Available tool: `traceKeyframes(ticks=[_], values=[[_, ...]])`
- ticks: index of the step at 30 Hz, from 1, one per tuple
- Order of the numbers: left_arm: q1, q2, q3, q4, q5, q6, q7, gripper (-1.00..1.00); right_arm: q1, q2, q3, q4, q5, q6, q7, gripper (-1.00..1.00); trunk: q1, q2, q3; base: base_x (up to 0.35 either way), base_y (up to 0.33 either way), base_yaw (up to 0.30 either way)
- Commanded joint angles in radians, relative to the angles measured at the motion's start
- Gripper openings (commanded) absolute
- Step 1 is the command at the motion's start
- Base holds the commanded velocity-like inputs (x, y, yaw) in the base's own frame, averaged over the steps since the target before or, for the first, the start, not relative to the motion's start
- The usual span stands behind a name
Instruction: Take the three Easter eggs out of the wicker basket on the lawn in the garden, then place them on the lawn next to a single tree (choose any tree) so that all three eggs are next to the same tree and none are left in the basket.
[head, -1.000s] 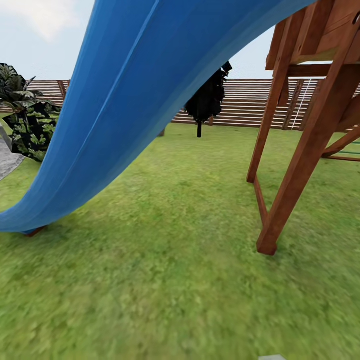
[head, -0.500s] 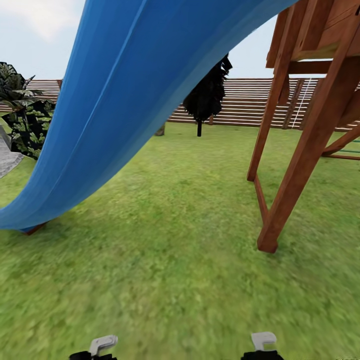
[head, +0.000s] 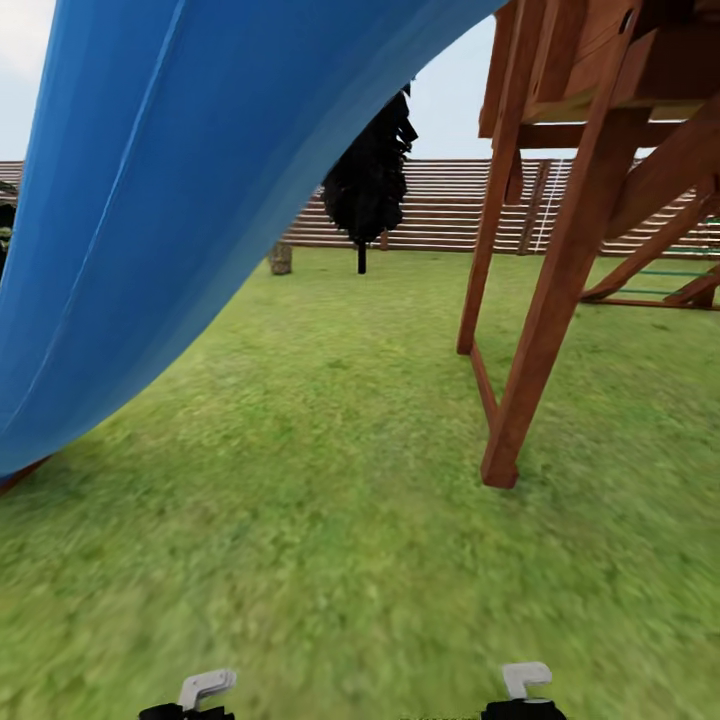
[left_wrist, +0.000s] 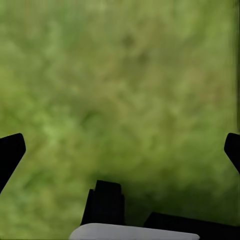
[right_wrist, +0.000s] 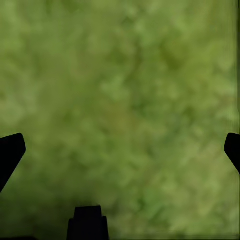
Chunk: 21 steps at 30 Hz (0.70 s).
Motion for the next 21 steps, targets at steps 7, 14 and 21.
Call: traceKeyframes(ticks=[7, 14, 21], values=[[0.000, -0.001, 0.003, 0.034, 0.002, 0.006, 0.001, 1.00, 0.000, 0.000, 0.002, -0.002, 0.005, 0.007, -0.002, 1.00, 0.027, -0.050, -0.021, 0.194, 0.000, -0.158], [0.000, 0.000, 0.004, 0.047, 0.002, 0.006, 0.001, 1.00, 0.000, 0.000, 0.002, -0.001, 0.005, 0.007, -0.002, 1.00, 0.054, -0.099, -0.047, 0.154, 0.000, -0.001], [0.000, -0.001, 0.004, 0.048, 0.002, 0.006, 0.001, 1.00, 0.000, 0.000, 0.002, 0.002, 0.005, 0.007, -0.002, 1.00, 0.080, -0.148, -0.080, 0.007, 0.000, 0.054]])
